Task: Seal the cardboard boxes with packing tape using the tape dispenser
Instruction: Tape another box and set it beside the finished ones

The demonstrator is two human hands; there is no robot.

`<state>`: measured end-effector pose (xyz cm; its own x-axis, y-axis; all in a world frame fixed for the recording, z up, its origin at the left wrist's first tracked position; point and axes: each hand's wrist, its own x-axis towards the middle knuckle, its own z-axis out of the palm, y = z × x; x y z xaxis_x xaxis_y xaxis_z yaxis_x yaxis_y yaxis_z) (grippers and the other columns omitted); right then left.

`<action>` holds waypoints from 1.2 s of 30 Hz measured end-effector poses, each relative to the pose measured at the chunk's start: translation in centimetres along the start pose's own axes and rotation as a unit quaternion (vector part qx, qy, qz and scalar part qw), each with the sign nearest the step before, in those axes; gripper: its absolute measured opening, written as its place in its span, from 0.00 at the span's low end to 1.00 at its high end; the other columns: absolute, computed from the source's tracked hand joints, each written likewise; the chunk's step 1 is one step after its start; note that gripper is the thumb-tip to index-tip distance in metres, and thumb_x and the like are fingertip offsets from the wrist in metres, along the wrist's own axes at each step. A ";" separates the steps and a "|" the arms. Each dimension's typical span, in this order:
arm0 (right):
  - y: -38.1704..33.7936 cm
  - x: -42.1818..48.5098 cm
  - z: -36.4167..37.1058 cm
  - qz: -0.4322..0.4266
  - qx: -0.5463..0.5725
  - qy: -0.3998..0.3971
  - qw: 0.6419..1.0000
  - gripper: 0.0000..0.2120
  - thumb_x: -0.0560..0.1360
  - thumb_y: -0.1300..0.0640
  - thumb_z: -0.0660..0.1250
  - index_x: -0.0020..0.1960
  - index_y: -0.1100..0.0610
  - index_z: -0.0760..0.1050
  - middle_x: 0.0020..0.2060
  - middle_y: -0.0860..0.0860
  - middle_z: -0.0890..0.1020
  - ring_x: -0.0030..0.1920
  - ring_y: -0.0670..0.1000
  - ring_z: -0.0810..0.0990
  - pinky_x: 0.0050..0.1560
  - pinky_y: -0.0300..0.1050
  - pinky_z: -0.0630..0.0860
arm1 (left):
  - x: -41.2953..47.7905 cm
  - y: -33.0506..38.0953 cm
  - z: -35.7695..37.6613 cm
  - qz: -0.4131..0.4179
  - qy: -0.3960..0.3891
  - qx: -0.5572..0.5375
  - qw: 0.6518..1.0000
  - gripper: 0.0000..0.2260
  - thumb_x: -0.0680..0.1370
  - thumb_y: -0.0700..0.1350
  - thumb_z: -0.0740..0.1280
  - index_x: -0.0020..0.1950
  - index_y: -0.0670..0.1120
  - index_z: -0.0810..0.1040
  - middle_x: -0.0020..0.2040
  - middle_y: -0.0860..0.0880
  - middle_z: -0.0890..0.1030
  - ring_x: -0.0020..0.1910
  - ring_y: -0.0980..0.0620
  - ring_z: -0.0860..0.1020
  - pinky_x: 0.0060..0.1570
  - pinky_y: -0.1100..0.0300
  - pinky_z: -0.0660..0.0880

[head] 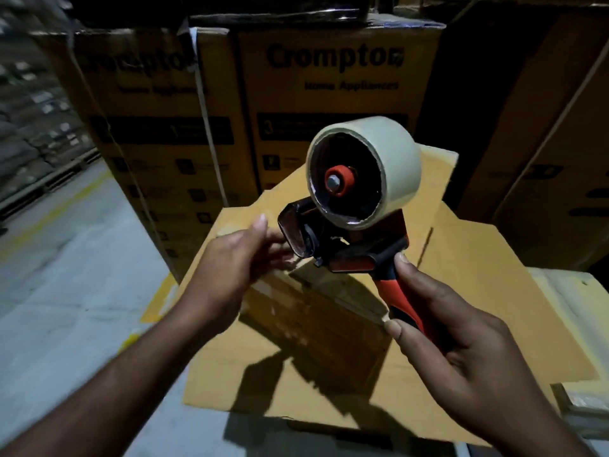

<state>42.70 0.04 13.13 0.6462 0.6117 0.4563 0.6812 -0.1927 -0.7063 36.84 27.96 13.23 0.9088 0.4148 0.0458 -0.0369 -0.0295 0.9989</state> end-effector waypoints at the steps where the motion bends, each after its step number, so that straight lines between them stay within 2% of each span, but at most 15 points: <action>1: 0.3 0.7 0.2 -0.014 -0.003 -0.012 1.000 0.29 0.75 0.44 0.65 0.75 0.38 0.63 0.68 0.34 0.72 0.62 0.37 0.76 0.50 0.29 0.76 | 0.3 1.0 0.2 -0.080 -0.029 -0.068 0.994 0.33 0.82 0.63 0.57 0.59 0.32 0.78 0.54 0.39 0.82 0.54 0.38 0.80 0.59 0.46 0.78; 2: 0.6 1.3 0.3 -0.026 -0.006 -0.024 0.999 0.29 0.75 0.45 0.66 0.75 0.38 0.63 0.68 0.34 0.72 0.64 0.37 0.75 0.52 0.29 0.75 | 0.6 1.6 0.2 -0.132 -0.057 -0.121 0.982 0.37 0.80 0.68 0.56 0.58 0.32 0.76 0.52 0.40 0.76 0.53 0.38 0.74 0.59 0.44 0.77; 3: 0.9 1.9 0.3 -0.036 -0.010 -0.032 0.999 0.29 0.76 0.46 0.67 0.75 0.39 0.63 0.68 0.33 0.72 0.64 0.36 0.74 0.53 0.28 0.75 | 1.1 2.0 0.1 -0.164 -0.067 -0.176 0.968 0.35 0.78 0.71 0.57 0.57 0.38 0.75 0.49 0.42 0.68 0.53 0.39 0.68 0.59 0.41 0.77; 5: 1.6 3.2 0.0 -0.057 -0.013 -0.037 0.998 0.30 0.76 0.46 0.68 0.75 0.38 0.63 0.69 0.32 0.70 0.65 0.34 0.72 0.54 0.27 0.74 | 2.2 2.8 0.0 -0.201 -0.049 -0.251 0.946 0.33 0.77 0.71 0.58 0.54 0.39 0.75 0.44 0.44 0.61 0.52 0.38 0.69 0.55 0.39 0.79; 6: 2.1 3.9 -0.4 -0.069 -0.010 -0.042 0.997 0.30 0.76 0.45 0.67 0.75 0.38 0.62 0.69 0.31 0.69 0.65 0.34 0.72 0.55 0.27 0.73 | 2.5 3.1 0.1 -0.213 -0.031 -0.268 0.939 0.35 0.77 0.71 0.59 0.54 0.36 0.77 0.45 0.42 0.69 0.56 0.36 0.75 0.54 0.38 0.79; 7: 2.6 4.7 -0.7 -0.081 -0.007 -0.048 0.995 0.30 0.75 0.44 0.65 0.75 0.39 0.62 0.69 0.30 0.69 0.66 0.34 0.71 0.56 0.28 0.73 | 2.7 3.4 0.2 -0.225 -0.011 -0.269 0.937 0.37 0.77 0.70 0.59 0.57 0.35 0.79 0.51 0.40 0.77 0.60 0.34 0.79 0.55 0.37 0.79; 8: 3.0 5.5 -1.0 -0.094 -0.002 -0.055 0.994 0.30 0.75 0.43 0.64 0.76 0.39 0.62 0.70 0.30 0.68 0.67 0.35 0.71 0.58 0.29 0.73 | 2.8 3.6 0.5 -0.237 0.012 -0.269 0.933 0.37 0.77 0.70 0.60 0.58 0.36 0.80 0.57 0.37 0.81 0.58 0.33 0.81 0.56 0.36 0.78; 10: 3.6 6.9 -1.6 -0.111 0.013 -0.071 0.991 0.30 0.75 0.43 0.64 0.76 0.38 0.62 0.70 0.30 0.68 0.67 0.37 0.72 0.60 0.32 0.74 | 2.7 4.3 1.2 -0.257 0.045 -0.288 0.921 0.33 0.74 0.69 0.64 0.55 0.38 0.80 0.53 0.36 0.84 0.53 0.34 0.84 0.55 0.37 0.79; 13: 4.5 8.6 -2.0 -0.138 0.033 -0.089 0.986 0.30 0.75 0.42 0.65 0.75 0.37 0.62 0.69 0.30 0.69 0.64 0.38 0.75 0.57 0.32 0.76 | 3.0 4.9 2.2 -0.250 0.099 -0.281 0.921 0.27 0.74 0.61 0.71 0.57 0.39 0.77 0.47 0.40 0.86 0.46 0.40 0.86 0.42 0.44 0.84; 16: 5.7 9.6 -2.2 -0.159 0.039 -0.107 0.981 0.31 0.74 0.45 0.67 0.75 0.38 0.63 0.68 0.29 0.69 0.64 0.37 0.74 0.57 0.31 0.75 | 3.4 5.4 2.3 -0.257 0.144 -0.228 0.928 0.17 0.72 0.53 0.72 0.50 0.40 0.78 0.37 0.43 0.85 0.33 0.46 0.85 0.29 0.52 0.82; 20: 6.7 9.9 -1.7 -0.163 0.077 -0.122 0.976 0.32 0.72 0.48 0.69 0.74 0.37 0.64 0.68 0.31 0.71 0.65 0.39 0.75 0.59 0.33 0.75 | 3.2 5.7 1.5 -0.278 0.161 -0.164 0.933 0.11 0.78 0.48 0.68 0.44 0.40 0.77 0.29 0.44 0.81 0.27 0.49 0.83 0.36 0.54 0.82; 25: 6.8 10.0 -0.7 -0.166 0.097 -0.132 0.972 0.31 0.73 0.47 0.70 0.73 0.35 0.64 0.67 0.30 0.71 0.63 0.43 0.78 0.57 0.41 0.78 | 3.1 5.1 0.3 -0.276 0.187 -0.150 0.931 0.12 0.82 0.43 0.62 0.42 0.40 0.79 0.29 0.47 0.80 0.29 0.50 0.84 0.35 0.55 0.83; 29: 6.5 10.1 -0.3 -0.175 0.107 -0.125 0.971 0.30 0.74 0.48 0.70 0.73 0.35 0.65 0.66 0.30 0.72 0.64 0.40 0.76 0.58 0.40 0.78 | 3.0 4.7 -0.2 -0.273 0.178 -0.179 0.928 0.16 0.80 0.47 0.67 0.35 0.41 0.82 0.29 0.50 0.76 0.28 0.53 0.82 0.32 0.54 0.83; 33: 6.1 10.1 0.0 -0.193 0.098 -0.112 0.970 0.32 0.72 0.50 0.69 0.74 0.38 0.65 0.66 0.29 0.70 0.65 0.37 0.73 0.60 0.30 0.73 | 2.9 4.8 -0.3 -0.282 0.164 -0.172 0.929 0.11 0.78 0.47 0.69 0.45 0.39 0.78 0.32 0.44 0.83 0.24 0.52 0.81 0.34 0.58 0.82; 36: 5.9 10.0 0.2 -0.202 0.088 -0.109 0.969 0.33 0.71 0.50 0.69 0.74 0.38 0.64 0.66 0.27 0.69 0.66 0.36 0.72 0.61 0.28 0.71 | 3.2 5.2 -1.3 -0.279 0.134 -0.152 0.939 0.11 0.71 0.43 0.71 0.49 0.39 0.79 0.38 0.42 0.85 0.31 0.49 0.85 0.33 0.57 0.83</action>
<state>53.11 5.19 13.48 0.2386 0.7609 0.6034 0.7817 0.2182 -0.5843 39.06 30.31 18.57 0.6865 0.5030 -0.5251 0.2596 0.5050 0.8231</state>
